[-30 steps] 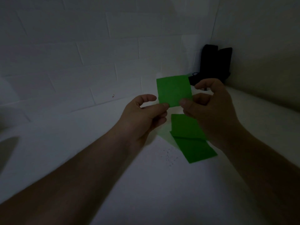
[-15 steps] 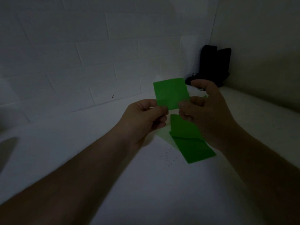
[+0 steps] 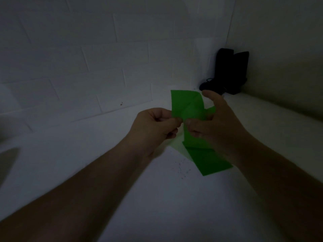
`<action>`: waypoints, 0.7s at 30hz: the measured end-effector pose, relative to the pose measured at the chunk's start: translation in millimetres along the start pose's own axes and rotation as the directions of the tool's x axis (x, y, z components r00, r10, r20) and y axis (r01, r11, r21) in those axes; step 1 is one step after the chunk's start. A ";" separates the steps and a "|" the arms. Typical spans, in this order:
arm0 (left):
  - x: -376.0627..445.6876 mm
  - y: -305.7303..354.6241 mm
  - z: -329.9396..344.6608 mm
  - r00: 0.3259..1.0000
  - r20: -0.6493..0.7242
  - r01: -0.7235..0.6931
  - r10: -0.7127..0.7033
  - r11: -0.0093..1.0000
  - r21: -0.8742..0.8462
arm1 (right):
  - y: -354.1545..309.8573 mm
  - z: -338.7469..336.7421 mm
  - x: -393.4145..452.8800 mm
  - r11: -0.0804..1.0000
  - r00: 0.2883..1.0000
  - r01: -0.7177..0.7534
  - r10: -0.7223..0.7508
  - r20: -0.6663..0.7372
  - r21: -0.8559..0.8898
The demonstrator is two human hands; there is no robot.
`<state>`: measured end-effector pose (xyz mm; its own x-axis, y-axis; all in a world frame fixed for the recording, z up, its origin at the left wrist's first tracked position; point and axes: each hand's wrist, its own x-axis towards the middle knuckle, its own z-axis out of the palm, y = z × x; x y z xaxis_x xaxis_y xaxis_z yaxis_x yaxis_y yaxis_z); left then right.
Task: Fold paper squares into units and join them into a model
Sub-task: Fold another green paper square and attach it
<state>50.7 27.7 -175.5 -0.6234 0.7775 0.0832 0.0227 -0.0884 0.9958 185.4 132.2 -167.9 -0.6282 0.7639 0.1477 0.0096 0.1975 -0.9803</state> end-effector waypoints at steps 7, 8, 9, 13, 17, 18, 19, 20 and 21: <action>1.2 -1.5 -1.1 1.000 -0.005 -0.002 0.002 1.000 -0.025 | 0.4 -6.1 5.2 0.998 1.000 0.004 -0.002 -0.029 0.069; 1.6 -1.5 -2.2 1.000 -0.005 -0.002 0.002 1.000 -0.025 | 0.8 -7.5 6.4 0.995 0.999 0.010 -0.007 -0.038 0.099; 1.8 -1.3 -2.5 1.000 -0.001 0.001 -0.001 1.000 -0.028 | 1.8 -8.8 7.7 0.993 0.999 0.019 -0.014 -0.044 0.113; 2.0 -1.4 -3.2 1.000 -0.004 -0.004 0.004 0.999 -0.035 | 3.7 -9.9 8.2 0.993 1.000 0.022 -0.020 -0.023 0.114; 5.1 -2.8 -6.4 0.999 -0.038 -0.017 0.016 0.999 -0.041 | 5.1 -15.2 10.3 0.993 0.999 0.043 -0.040 -0.028 0.109; 5.5 -3.2 -6.7 0.999 -0.042 -0.016 0.014 0.999 -0.040 | 4.5 -16.0 10.1 0.993 0.998 0.051 -0.048 -0.033 0.105; 5.2 -2.8 -6.6 0.999 -0.043 -0.015 0.014 0.999 -0.035 | 3.6 -16.8 9.5 0.994 0.998 0.052 -0.049 -0.035 0.095; 5.1 -2.8 -6.5 0.999 -0.041 -0.017 0.015 0.999 -0.032 | 2.4 -16.6 8.5 0.995 0.998 0.050 -0.047 -0.029 0.083; 5.6 -3.1 -6.5 0.999 -0.037 -0.014 0.013 0.999 -0.032 | 1.9 -16.0 7.8 0.996 0.999 0.044 -0.042 -0.020 0.077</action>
<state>42.0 28.3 -178.4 -0.6515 0.7528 0.0943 0.0060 -0.1192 0.9929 192.9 148.3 -166.4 -0.6127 0.7667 0.1916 -0.0781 0.1825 -0.9801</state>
